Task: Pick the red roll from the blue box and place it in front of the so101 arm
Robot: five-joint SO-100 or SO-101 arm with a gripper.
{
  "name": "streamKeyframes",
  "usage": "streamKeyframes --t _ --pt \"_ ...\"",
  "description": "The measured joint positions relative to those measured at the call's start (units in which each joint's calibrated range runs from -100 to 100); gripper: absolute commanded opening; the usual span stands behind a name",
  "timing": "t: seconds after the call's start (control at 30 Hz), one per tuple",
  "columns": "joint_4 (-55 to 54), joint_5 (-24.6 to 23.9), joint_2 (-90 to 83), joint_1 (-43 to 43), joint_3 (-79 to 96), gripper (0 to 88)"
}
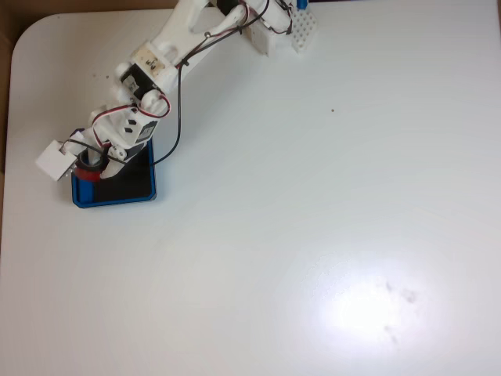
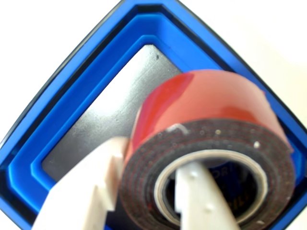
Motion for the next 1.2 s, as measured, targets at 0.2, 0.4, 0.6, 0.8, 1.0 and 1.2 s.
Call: streamKeyframes --t 0.2,0.4,0.6,0.8,1.0,1.2 --pt "0.0 0.0 -14.14 -5.84 14.26 0.5" --pt "0.0 0.0 -29.3 -17.12 32.47 0.5" --pt "0.0 0.0 -42.85 -32.56 46.91 0.5" --pt "0.0 0.0 -46.57 -47.5 55.52 0.5" --pt "0.0 0.08 -46.57 -53.74 61.79 0.5" --pt "0.0 0.17 -46.66 -54.43 65.47 0.5"
